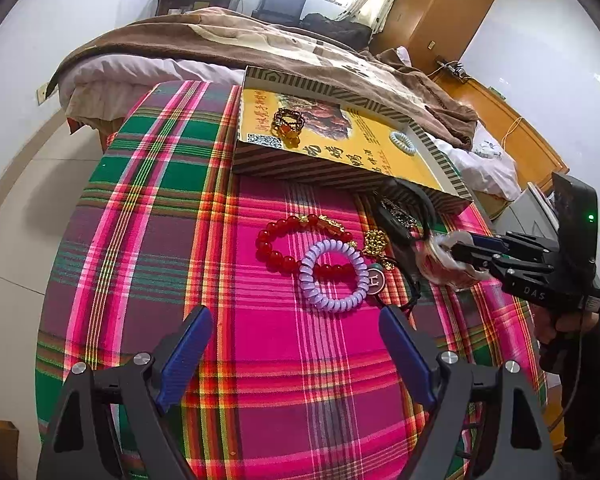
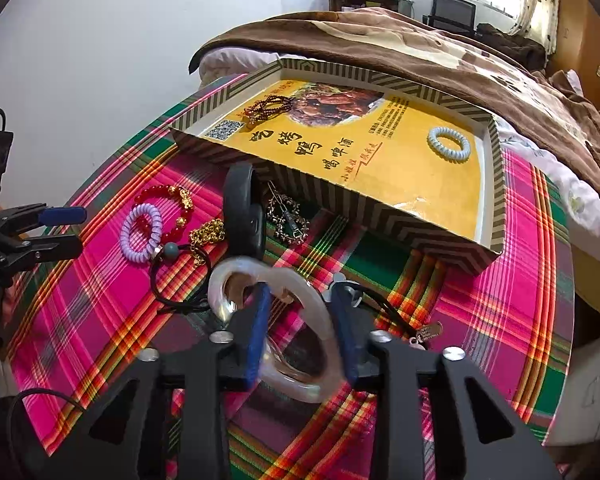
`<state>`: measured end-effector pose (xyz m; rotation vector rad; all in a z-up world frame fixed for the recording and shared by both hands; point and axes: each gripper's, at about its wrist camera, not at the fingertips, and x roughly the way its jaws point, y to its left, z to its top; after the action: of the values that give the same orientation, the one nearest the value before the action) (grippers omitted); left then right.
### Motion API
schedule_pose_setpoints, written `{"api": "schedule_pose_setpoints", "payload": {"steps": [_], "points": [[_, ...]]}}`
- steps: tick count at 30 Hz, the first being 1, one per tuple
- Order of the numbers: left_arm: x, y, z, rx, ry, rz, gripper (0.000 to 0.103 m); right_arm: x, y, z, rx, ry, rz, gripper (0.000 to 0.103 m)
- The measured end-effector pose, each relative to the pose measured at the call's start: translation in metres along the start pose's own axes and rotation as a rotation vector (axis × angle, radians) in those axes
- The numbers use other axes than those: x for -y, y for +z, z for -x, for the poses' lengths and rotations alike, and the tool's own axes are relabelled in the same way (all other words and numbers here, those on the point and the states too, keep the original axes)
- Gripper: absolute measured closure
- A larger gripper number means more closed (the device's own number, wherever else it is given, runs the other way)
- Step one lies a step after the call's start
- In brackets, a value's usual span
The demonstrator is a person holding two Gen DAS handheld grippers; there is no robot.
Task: Organize jewelry
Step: 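Grasp the clear acrylic holder with the right tool, then grasp the lavender coil bracelet with the left tool while the right tool holds the clear holder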
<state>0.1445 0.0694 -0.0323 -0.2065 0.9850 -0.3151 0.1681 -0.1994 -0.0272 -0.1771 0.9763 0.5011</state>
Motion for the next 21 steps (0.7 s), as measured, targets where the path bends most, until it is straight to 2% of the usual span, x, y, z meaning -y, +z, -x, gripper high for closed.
{"api": "schedule_pose_setpoints", "payload": {"steps": [7,16,19,21], "points": [[0.001,0.006,-0.011,-0.014,0.040,-0.001,0.018,0.008,-0.005,0.005,0.026,0.007,-0.046,0.090],[0.011,0.016,-0.027,-0.012,0.115,-0.033,0.019,0.014,-0.018,0.031,0.111,0.061,-0.134,0.090],[0.015,0.020,-0.032,-0.015,0.136,-0.055,0.026,0.016,-0.023,0.039,0.136,0.075,-0.159,0.090],[0.018,0.022,-0.035,-0.003,0.168,-0.074,0.038,0.017,-0.026,0.043,0.148,0.077,-0.174,0.090]]}}
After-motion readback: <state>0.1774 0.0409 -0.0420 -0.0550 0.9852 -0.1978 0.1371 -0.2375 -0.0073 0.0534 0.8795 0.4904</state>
